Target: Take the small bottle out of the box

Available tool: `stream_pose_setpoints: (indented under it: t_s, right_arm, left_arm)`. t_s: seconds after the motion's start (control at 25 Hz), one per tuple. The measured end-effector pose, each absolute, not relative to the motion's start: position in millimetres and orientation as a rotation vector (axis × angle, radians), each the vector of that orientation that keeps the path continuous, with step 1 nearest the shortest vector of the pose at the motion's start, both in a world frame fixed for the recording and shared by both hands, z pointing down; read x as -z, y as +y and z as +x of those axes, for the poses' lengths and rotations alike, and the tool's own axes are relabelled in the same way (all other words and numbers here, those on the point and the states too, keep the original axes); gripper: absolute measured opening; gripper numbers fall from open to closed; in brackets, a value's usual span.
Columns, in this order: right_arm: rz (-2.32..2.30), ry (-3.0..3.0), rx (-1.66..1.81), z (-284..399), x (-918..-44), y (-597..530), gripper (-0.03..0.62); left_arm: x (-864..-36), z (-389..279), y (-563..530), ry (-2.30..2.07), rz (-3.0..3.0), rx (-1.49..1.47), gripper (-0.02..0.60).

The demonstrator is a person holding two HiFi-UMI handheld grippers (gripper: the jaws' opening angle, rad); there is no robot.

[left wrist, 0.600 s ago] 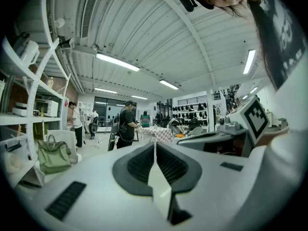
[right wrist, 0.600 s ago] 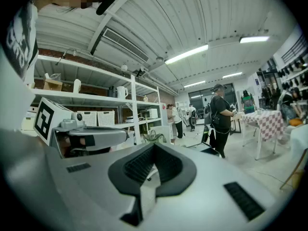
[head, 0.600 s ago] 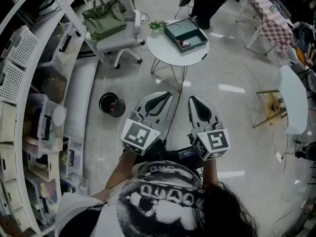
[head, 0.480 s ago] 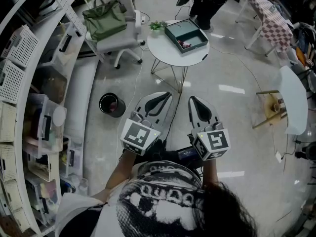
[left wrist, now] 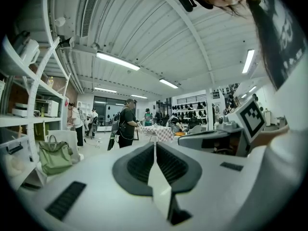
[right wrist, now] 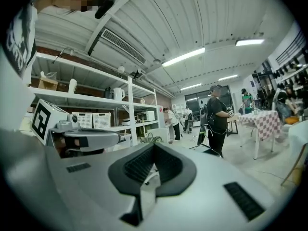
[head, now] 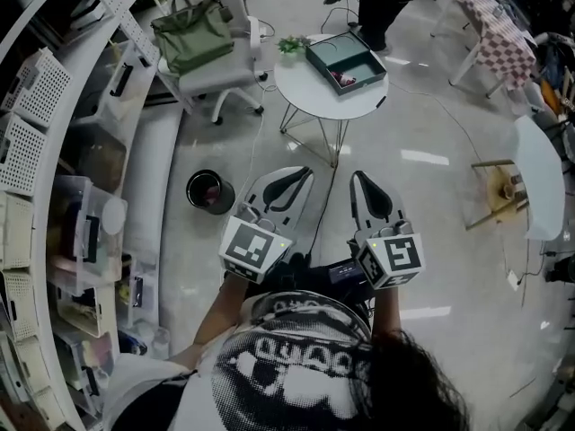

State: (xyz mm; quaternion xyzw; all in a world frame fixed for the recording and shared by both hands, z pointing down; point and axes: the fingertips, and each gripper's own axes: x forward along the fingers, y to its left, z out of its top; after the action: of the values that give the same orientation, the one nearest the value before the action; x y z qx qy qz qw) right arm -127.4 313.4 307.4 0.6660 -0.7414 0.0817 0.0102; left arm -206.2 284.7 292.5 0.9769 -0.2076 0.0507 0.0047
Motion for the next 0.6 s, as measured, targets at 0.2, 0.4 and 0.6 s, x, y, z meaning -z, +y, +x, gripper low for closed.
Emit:
stream_pose_setpoints:
  t_s: [0.2,0.4,0.6]
  right_arm:
    - [2.095,-2.296,-0.289,-129,-316,313,-0.002]
    - [2.118,-2.279,-0.329,-115,-322,312,-0.002]
    - [2.121,-2.271,-0.366,-93,-331,299,-0.002]
  left_arm:
    - [-298,-205,279,-0.618,3.047,-0.142,0.023]
    - [-300,-189,276,-0.569,3.056,-0.130,0.023]
    - [-308,-165,265,-0.549,3.044,-0.164,0.023]
